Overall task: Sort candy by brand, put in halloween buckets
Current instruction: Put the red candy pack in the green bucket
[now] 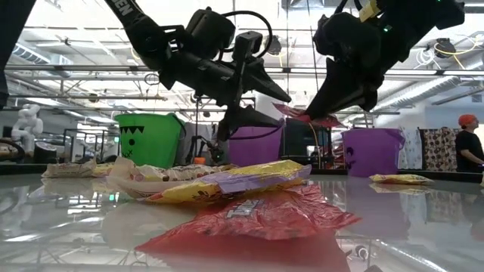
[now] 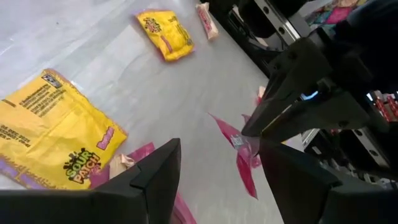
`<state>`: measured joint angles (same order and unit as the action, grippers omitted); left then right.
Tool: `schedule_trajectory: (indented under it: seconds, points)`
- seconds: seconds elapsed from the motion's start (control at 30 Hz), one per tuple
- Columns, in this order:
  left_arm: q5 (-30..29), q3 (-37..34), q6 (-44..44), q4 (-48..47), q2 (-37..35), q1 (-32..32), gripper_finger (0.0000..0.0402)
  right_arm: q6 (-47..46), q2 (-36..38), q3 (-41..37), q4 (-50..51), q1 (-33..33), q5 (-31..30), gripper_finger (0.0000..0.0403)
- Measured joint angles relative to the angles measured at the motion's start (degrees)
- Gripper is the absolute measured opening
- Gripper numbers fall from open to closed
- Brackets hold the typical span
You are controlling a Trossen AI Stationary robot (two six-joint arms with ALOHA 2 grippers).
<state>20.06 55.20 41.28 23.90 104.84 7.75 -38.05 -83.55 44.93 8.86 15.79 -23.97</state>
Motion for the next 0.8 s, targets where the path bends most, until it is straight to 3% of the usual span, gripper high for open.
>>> schedule_trajectory:
  seconds: [0.13,0.27,0.4,0.53,0.8]
  points:
    - [1.1,0.0,0.3,0.0,0.0,-0.3,0.0213,0.3,0.0,0.0,-0.1,0.0,-0.2,0.0004]
    - [2.4,0.0,0.0,0.2,0.0,-0.7,0.0173,2.7,0.0,0.0,-1.0,-0.1,-1.5,0.0004]
    - [2.4,0.0,-0.2,0.2,0.0,-0.7,0.0108,4.1,0.0,0.0,-1.3,-0.2,-1.8,0.0006]
    - [2.4,0.0,-2.7,0.2,0.0,-0.7,0.0018,4.9,0.0,0.0,-1.2,-0.3,-1.8,0.0025]
    - [2.4,0.0,-4.0,0.0,-0.2,-0.3,0.0004,6.3,0.0,0.0,-1.4,-0.2,-1.6,0.0091]
